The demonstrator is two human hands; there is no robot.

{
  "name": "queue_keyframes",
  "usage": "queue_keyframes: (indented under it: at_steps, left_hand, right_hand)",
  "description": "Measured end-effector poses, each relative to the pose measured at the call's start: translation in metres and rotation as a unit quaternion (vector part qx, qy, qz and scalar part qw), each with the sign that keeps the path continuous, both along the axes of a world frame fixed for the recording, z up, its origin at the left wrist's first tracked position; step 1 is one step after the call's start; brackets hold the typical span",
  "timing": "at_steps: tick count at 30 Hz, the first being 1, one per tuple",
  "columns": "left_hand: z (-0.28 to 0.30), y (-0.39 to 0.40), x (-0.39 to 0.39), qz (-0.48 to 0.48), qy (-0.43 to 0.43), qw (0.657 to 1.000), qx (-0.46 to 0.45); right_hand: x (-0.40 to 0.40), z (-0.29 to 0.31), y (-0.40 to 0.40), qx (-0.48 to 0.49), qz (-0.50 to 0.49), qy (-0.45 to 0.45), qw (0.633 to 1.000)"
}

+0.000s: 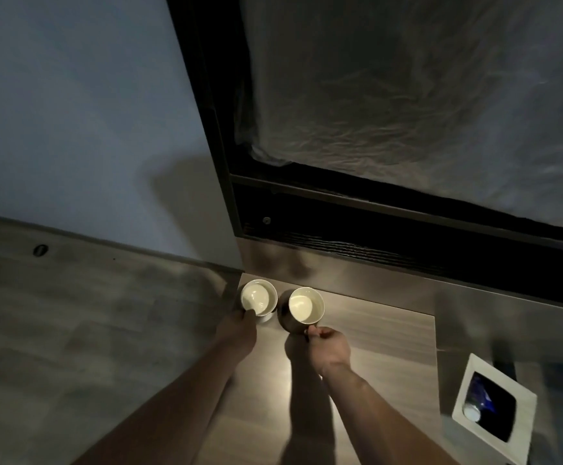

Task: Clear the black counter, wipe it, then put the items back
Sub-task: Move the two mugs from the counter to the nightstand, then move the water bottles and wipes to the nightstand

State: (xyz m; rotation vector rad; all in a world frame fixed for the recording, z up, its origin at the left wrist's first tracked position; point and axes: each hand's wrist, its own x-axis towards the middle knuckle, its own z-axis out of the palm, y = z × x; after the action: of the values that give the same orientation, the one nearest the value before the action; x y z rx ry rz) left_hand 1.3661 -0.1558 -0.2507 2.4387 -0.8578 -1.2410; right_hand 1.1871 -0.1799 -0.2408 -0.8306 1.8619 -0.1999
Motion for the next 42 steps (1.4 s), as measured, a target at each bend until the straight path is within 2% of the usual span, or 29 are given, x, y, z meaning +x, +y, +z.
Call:
queue_keyframes:
  at_steps: [8, 13, 15, 18, 22, 27, 33, 42]
  left_hand:
    - [-0.019, -0.013, 0.001, 0.024, 0.01, 0.998, -0.05]
    - [-0.016, -0.016, 0.013, -0.045, -0.013, 0.999, -0.008]
    - [-0.005, -0.012, 0.018, -0.098, -0.044, 0.994, 0.0]
    - [0.011, 0.009, 0.014, -0.164, -0.057, 0.984, -0.035]
    - [0.072, 0.066, -0.001, -0.163, -0.059, 0.984, -0.048]
    - [0.152, 0.15, -0.042, -0.23, -0.028, 0.971, -0.062]
    - [0.225, 0.203, -0.139, -0.343, -0.005, 0.932, -0.12]
    - [0.318, 0.248, -0.356, -0.485, -0.069, 0.858, -0.156]
  right_hand:
    - [0.024, -0.012, -0.007, 0.002, -0.012, 0.015, 1.0]
    - [0.028, -0.004, -0.008, 0.028, 0.038, -0.001, 0.999]
    - [0.025, 0.008, -0.003, 0.021, 0.066, -0.005, 0.998]
    - [0.014, 0.041, 0.013, -0.015, 0.097, -0.011, 0.995]
    - [-0.019, 0.102, 0.053, -0.062, 0.138, -0.033, 0.988]
    - [-0.088, 0.184, 0.113, -0.074, 0.175, -0.035, 0.981]
    - [-0.224, 0.276, 0.197, -0.113, 0.193, 0.017, 0.974]
    - [-0.449, 0.335, 0.347, -0.167, 0.141, 0.108, 0.97]
